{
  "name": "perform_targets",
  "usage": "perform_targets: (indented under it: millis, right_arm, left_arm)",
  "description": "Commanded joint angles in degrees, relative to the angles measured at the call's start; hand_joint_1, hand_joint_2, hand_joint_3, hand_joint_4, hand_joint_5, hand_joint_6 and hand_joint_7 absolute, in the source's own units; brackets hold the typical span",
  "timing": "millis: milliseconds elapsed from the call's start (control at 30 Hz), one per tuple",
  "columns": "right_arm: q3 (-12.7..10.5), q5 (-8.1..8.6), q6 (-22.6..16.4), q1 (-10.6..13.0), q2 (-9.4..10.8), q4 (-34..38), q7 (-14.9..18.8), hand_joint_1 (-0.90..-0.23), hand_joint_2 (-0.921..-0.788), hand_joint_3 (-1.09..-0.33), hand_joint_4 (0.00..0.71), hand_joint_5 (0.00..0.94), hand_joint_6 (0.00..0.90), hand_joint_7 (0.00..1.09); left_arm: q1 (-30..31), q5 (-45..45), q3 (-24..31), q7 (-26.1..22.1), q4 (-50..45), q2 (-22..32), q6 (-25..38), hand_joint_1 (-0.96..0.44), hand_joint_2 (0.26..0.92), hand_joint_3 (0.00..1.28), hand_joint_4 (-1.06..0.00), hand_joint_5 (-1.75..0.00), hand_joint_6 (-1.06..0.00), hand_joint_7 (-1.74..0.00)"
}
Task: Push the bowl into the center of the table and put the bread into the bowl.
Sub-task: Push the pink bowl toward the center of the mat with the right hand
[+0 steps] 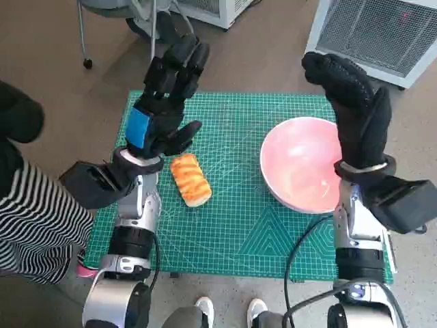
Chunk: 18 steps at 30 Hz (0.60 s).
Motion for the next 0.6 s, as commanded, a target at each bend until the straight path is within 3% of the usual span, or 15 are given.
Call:
perform_targets:
  millis: [33,600]
  right_arm:
    - [0.1,0.45,0.9,0.8,0.2,-0.1,0.4,-0.722,-0.921,-0.690,0.157,0.000,0.039,0.45]
    - [0.1,0.20,1.0,0.9,0.2,-0.3,0.2,-0.716,-0.921,-0.692,0.156,0.000,0.039,0.45]
  left_arm:
    - [0.6,0.2,0.0,0.2,-0.8,0.1,0.3,-0.68,0.921,0.33,-0.12,0.00,0.00,-0.44]
    - [0.6,0.5,-0.1,0.3,-0.8,0.1,0.0,-0.68,0.921,0.33,-0.12,0.00,0.00,-0.42]
